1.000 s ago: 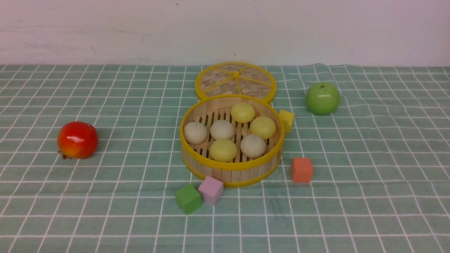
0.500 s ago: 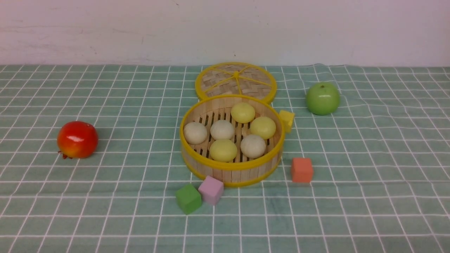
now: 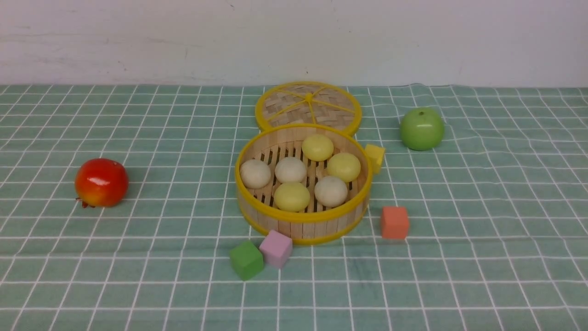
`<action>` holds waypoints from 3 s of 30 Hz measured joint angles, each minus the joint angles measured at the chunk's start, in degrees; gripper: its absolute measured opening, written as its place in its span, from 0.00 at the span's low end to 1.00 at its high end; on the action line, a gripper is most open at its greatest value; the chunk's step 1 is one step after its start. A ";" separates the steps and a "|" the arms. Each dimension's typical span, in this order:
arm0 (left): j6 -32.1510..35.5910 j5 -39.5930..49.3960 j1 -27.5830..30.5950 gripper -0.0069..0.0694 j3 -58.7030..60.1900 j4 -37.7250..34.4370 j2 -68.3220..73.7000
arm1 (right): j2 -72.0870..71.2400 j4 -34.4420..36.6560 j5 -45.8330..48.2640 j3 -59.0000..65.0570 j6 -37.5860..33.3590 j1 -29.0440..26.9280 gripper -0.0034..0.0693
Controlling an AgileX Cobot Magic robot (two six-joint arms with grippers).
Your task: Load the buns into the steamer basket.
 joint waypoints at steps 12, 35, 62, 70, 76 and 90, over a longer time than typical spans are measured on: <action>0.00 0.00 0.00 0.40 0.00 0.00 0.00 | 0.00 0.00 0.00 0.00 0.00 0.00 0.09; 0.00 0.00 0.00 0.40 0.00 0.00 0.00 | 0.00 -0.10 0.00 0.00 0.00 0.00 0.12; 0.00 0.00 0.00 0.40 0.00 0.00 0.00 | 0.00 -0.10 0.00 0.00 0.00 0.00 0.12; 0.00 0.00 0.00 0.40 0.00 0.00 0.00 | 0.00 -0.10 0.00 0.00 0.00 0.00 0.12; 0.00 0.00 0.00 0.40 0.00 0.00 0.00 | 0.00 -0.10 0.00 0.00 0.00 0.00 0.12; 0.00 0.00 0.00 0.40 0.00 0.00 0.00 | 0.00 -0.10 0.00 0.00 0.00 0.00 0.12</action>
